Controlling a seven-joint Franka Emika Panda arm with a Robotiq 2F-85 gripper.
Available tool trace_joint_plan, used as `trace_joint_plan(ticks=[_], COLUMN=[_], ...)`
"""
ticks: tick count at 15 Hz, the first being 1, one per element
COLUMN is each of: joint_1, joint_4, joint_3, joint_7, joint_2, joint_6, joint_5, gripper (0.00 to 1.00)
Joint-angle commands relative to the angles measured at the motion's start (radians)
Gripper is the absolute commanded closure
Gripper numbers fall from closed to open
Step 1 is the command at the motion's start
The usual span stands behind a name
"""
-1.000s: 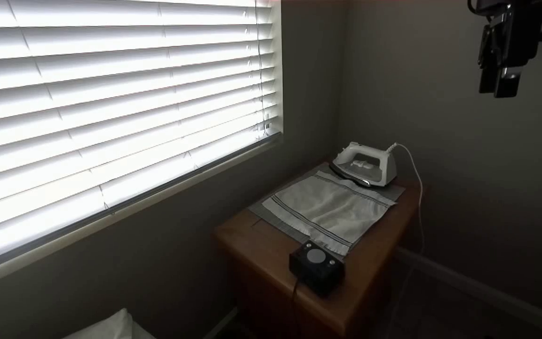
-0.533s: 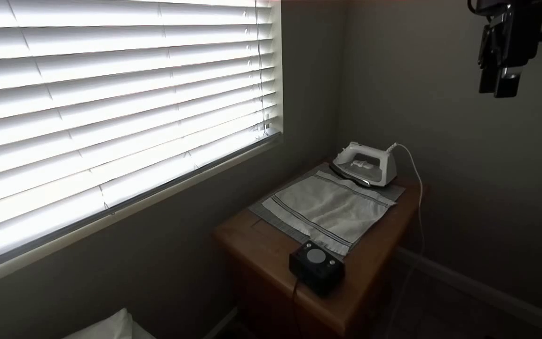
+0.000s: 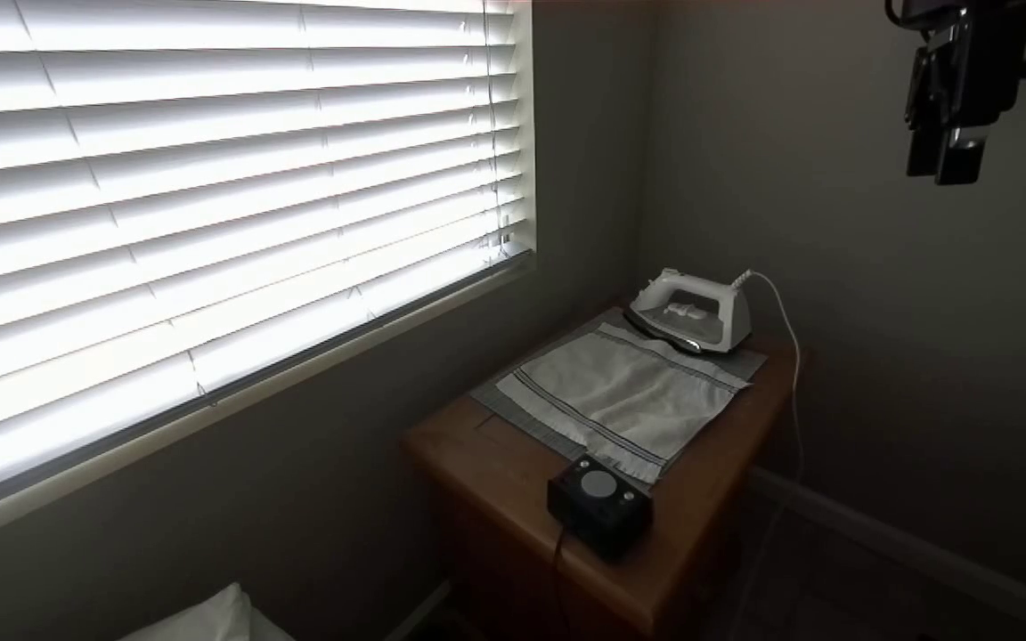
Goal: Press a button on the alarm clock.
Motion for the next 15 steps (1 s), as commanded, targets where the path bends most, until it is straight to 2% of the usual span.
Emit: trace_joint_plan(ticks=[1,3,7,13,15], joint_1=[-0.006,-0.006,0.039,0.095,0.092], joint_4=[0.001,0.001,0.046,0.127,0.180], joint_3=[0.006,0.006,0.053,0.142,0.171], joint_7=[-0.003,-0.003,0.023,0.153,0.215], joint_2=[0.000,0.000,0.120,0.383,0.488], joint_6=[-0.002,-0.002,0.061,0.331,0.419], joint_5=[0.003,0.003,0.042,0.174,0.177], gripper=[0.00,0.00,0.00,0.00,0.00])
